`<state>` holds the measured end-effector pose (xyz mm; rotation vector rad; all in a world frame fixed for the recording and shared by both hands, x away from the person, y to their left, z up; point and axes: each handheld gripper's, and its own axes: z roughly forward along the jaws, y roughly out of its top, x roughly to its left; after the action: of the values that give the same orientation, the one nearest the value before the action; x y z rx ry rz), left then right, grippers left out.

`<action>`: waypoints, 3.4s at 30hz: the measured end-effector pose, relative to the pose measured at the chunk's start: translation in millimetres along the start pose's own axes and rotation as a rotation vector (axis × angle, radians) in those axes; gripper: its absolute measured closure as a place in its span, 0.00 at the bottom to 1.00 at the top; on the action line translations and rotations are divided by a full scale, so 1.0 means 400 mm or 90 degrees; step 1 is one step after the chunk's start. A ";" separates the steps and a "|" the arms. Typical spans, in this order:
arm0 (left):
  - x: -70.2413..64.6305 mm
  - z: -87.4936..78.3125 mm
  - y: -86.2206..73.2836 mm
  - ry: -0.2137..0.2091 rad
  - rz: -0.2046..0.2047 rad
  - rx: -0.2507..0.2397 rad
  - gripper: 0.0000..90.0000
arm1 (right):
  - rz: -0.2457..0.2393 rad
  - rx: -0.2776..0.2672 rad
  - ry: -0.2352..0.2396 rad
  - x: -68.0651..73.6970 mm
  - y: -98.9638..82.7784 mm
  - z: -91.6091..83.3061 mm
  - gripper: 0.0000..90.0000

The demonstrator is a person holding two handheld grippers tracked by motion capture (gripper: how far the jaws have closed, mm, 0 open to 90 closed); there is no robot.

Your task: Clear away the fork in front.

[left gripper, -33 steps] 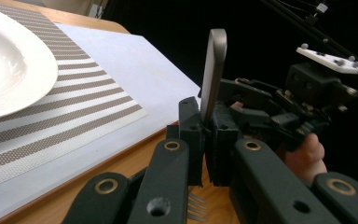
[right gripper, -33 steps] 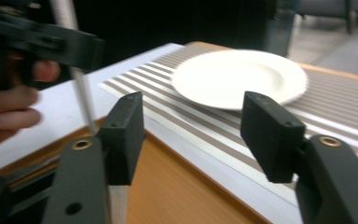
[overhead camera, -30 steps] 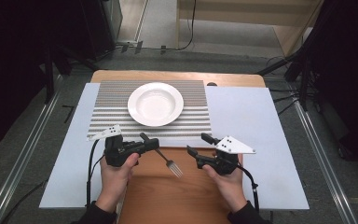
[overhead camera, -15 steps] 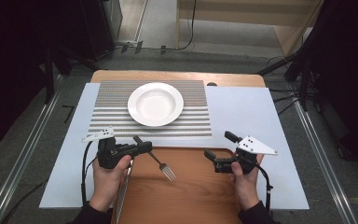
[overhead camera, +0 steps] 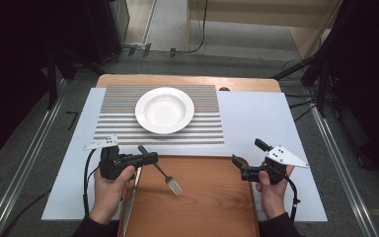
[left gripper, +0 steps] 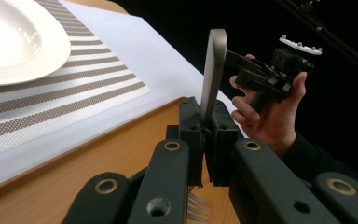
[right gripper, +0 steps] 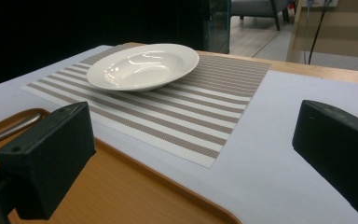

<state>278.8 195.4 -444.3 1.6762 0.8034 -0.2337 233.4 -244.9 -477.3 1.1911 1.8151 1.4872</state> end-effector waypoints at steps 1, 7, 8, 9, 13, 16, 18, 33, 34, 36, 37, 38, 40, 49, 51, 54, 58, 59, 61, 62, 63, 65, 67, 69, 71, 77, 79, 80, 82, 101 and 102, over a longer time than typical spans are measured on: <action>0.000 -0.001 -0.001 -0.001 -0.002 0.001 0.95 | 0.000 -0.001 -0.001 -0.005 -0.002 -0.003 0.00; 0.000 -0.006 -0.001 -0.009 0.000 0.012 0.95 | 0.004 -0.003 -0.016 -0.034 -0.015 -0.026 0.00; 0.001 -0.007 -0.001 -0.011 0.000 0.015 0.95 | 0.005 -0.003 -0.020 -0.040 -0.017 -0.031 0.00; 0.001 -0.007 -0.002 -0.012 -0.001 0.017 0.95 | 0.005 -0.003 -0.023 -0.045 -0.018 -0.034 0.00; 0.004 -0.007 -0.004 -0.018 -0.004 0.027 0.95 | 0.004 -0.003 -0.033 -0.062 -0.024 -0.046 0.00; 0.005 -0.006 -0.008 -0.022 -0.007 0.034 0.95 | 0.000 -0.003 -0.045 -0.075 -0.029 -0.056 0.00; 0.005 -0.006 -0.009 -0.025 -0.009 0.038 0.95 | -0.001 -0.005 -0.049 -0.085 -0.032 -0.063 0.00; 0.004 -0.004 -0.022 -0.040 -0.012 0.066 0.95 | 0.013 -0.019 -0.068 -0.122 -0.048 -0.105 0.00; 0.004 -0.004 -0.023 -0.041 -0.011 0.069 0.95 | 0.014 -0.019 -0.068 -0.123 -0.049 -0.107 0.00; 0.003 -0.004 -0.025 -0.043 -0.011 0.073 0.95 | 0.012 -0.019 -0.070 -0.127 -0.051 -0.111 0.00; 0.003 -0.003 -0.026 -0.044 -0.012 0.075 0.95 | 0.011 -0.018 -0.072 -0.127 -0.052 -0.113 0.00; 0.003 -0.003 -0.028 -0.043 -0.011 0.077 0.95 | 0.010 -0.017 -0.071 -0.129 -0.054 -0.115 0.00; 0.003 -0.002 -0.031 -0.045 -0.011 0.082 0.95 | 0.009 -0.016 -0.076 -0.131 -0.057 -0.119 0.00; 0.004 0.001 -0.041 -0.050 -0.015 0.101 0.95 | 0.016 -0.017 -0.092 -0.146 -0.066 -0.144 0.00; 0.005 0.001 -0.042 -0.049 -0.016 0.105 0.95 | 0.014 -0.017 -0.093 -0.150 -0.068 -0.148 0.00; 0.005 0.005 -0.045 -0.036 -0.011 0.112 0.95 | 0.016 -0.016 -0.097 -0.152 -0.070 -0.153 0.00; 0.005 0.010 -0.045 -0.034 -0.009 0.115 0.95 | 0.019 -0.017 -0.097 -0.155 -0.071 -0.154 0.00; 0.005 0.010 -0.045 -0.030 -0.010 0.115 0.95 | 0.018 -0.017 -0.097 -0.155 -0.071 -0.153 0.00; 0.005 0.010 -0.046 -0.023 -0.008 0.116 0.95 | 0.017 -0.016 -0.097 -0.155 -0.072 -0.152 0.00; 0.006 0.011 -0.046 -0.019 -0.008 0.116 0.95 | 0.017 -0.015 -0.097 -0.155 -0.072 -0.152 0.00; 0.007 0.012 -0.046 -0.011 -0.005 0.116 0.95 | 0.017 -0.014 -0.099 -0.155 -0.073 -0.151 0.00; 0.010 0.013 -0.048 0.004 -0.005 0.117 0.94 | 0.019 -0.014 -0.099 -0.156 -0.074 -0.150 0.00; 0.015 0.014 -0.051 0.020 -0.009 0.119 0.93 | 0.018 -0.014 -0.098 -0.158 -0.075 -0.150 0.00; 0.018 0.014 -0.052 0.032 -0.010 0.121 0.92 | 0.019 -0.013 -0.099 -0.159 -0.076 -0.150 0.00; 0.020 0.017 -0.055 0.057 -0.005 0.125 0.90 | 0.018 -0.012 -0.100 -0.160 -0.077 -0.149 0.00; 0.030 0.022 -0.061 0.101 -0.002 0.137 0.86 | 0.019 -0.012 -0.093 -0.161 -0.079 -0.147 0.00; 0.032 0.023 -0.063 0.110 0.001 0.138 0.84 | 0.017 -0.014 -0.091 -0.163 -0.080 -0.147 0.00; 0.032 0.024 -0.063 0.116 0.002 0.141 0.84 | 0.017 -0.014 -0.091 -0.164 -0.081 -0.147 0.00; 0.032 0.026 -0.065 0.129 0.006 0.144 0.82 | 0.019 -0.015 -0.090 -0.165 -0.081 -0.147 0.00; 0.030 0.044 -0.072 0.176 0.033 0.187 0.74 | 0.018 -0.009 -0.089 -0.165 -0.082 -0.145 0.00; 0.030 0.045 -0.072 0.175 0.033 0.189 0.74 | 0.018 -0.009 -0.089 -0.165 -0.082 -0.145 0.00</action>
<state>274.5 184.8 -478.7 2.0364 0.9641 -0.0893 208.3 -331.7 -502.0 1.2851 1.6998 1.3932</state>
